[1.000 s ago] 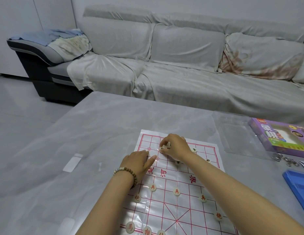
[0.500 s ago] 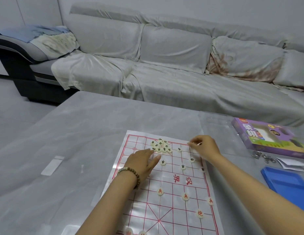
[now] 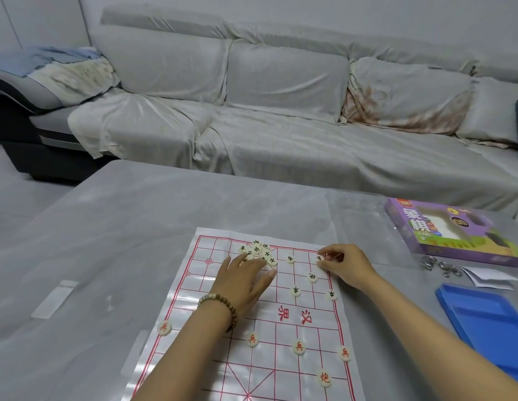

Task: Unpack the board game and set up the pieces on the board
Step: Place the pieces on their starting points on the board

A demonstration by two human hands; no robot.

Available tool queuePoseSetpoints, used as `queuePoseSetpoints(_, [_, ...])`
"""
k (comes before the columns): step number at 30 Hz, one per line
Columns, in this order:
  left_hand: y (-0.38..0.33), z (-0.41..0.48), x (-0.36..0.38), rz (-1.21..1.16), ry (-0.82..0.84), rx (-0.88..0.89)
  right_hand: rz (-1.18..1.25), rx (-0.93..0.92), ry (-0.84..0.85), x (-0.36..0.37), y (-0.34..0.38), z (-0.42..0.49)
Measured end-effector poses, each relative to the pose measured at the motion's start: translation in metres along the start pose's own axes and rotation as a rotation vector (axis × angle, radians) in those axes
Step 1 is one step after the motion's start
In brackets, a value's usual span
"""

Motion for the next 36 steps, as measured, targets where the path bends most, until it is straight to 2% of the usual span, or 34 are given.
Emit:
queuePoseSetpoints(7, [-0.001,0.000,-0.001,-0.034,-0.018,-0.005,-0.078,-0.028,-0.205,-0.003,-0.010,0.006])
queuePoseSetpoints(13, [0.005,0.001,0.001,-0.036,-0.034,-0.023,-0.089,-0.040,-0.179,0.000,-0.010,0.006])
queuePoseSetpoints(23, [0.017,-0.001,0.005,-0.025,-0.037,-0.033,-0.142,-0.058,-0.226,0.005,0.004,0.000])
queuePoseSetpoints(26, [0.022,-0.002,0.003,-0.047,-0.047,-0.053,-0.179,-0.154,-0.129,0.020,0.032,-0.005])
queuePoseSetpoints(30, [0.032,-0.007,-0.003,-0.054,-0.052,-0.078,-0.304,-0.160,0.050,0.048,0.053,-0.001])
queuePoseSetpoints(36, [0.069,-0.015,-0.013,-0.056,-0.054,-0.182,-0.347,-0.171,0.032,0.056,0.056,0.001])
Point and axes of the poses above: each hand's wrist, its own z-axis towards the middle knuckle, its own x-axis out of the palm, y = z × x, the point moved 4 cm from there along z, towards the middle knuckle, and after that the axes turned 13 degrees about z, right-handed, at the moved point
